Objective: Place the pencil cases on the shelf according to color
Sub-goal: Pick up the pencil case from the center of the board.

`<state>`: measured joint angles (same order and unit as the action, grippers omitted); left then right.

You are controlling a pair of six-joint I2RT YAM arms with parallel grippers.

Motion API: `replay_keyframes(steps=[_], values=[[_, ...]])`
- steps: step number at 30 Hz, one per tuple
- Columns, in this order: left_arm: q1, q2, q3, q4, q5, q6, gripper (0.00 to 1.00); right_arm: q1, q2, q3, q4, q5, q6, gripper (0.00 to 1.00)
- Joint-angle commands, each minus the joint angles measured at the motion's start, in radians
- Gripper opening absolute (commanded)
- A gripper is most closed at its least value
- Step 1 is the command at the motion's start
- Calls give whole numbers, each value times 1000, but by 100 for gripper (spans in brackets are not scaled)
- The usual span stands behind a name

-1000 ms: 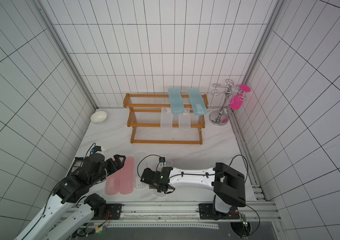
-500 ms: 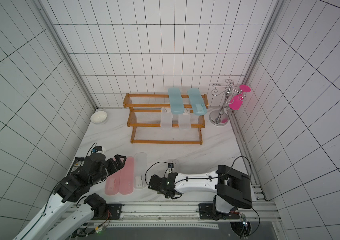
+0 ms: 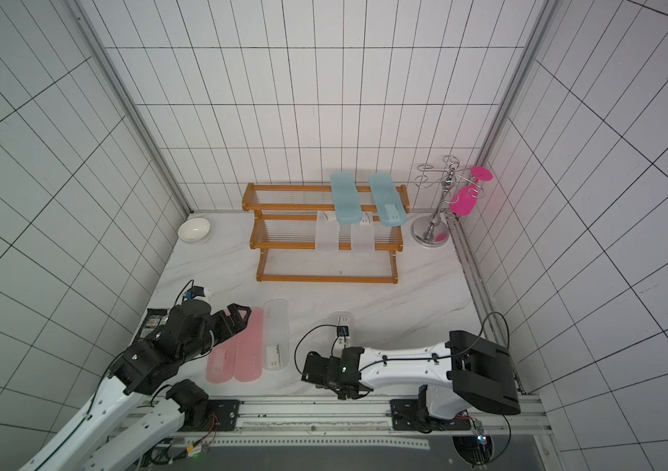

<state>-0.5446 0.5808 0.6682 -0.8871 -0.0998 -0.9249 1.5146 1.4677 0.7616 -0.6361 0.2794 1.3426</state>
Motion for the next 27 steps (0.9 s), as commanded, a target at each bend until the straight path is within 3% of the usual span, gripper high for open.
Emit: replay_keyframes(steps=[1, 8, 19, 27], values=[[-5, -5, 23, 20, -8, 0, 98, 30, 64, 43, -5, -5, 53, 99], [-6, -11, 19, 19, -12, 4, 98, 42, 107, 36, 5, 18, 88, 100], [-6, -10, 16, 27, -19, -3, 98, 62, 61, 29, -25, 86, 102, 84], [-6, -16, 33, 22, -55, 6, 98, 102, 23, 104, -177, 167, 113, 74]])
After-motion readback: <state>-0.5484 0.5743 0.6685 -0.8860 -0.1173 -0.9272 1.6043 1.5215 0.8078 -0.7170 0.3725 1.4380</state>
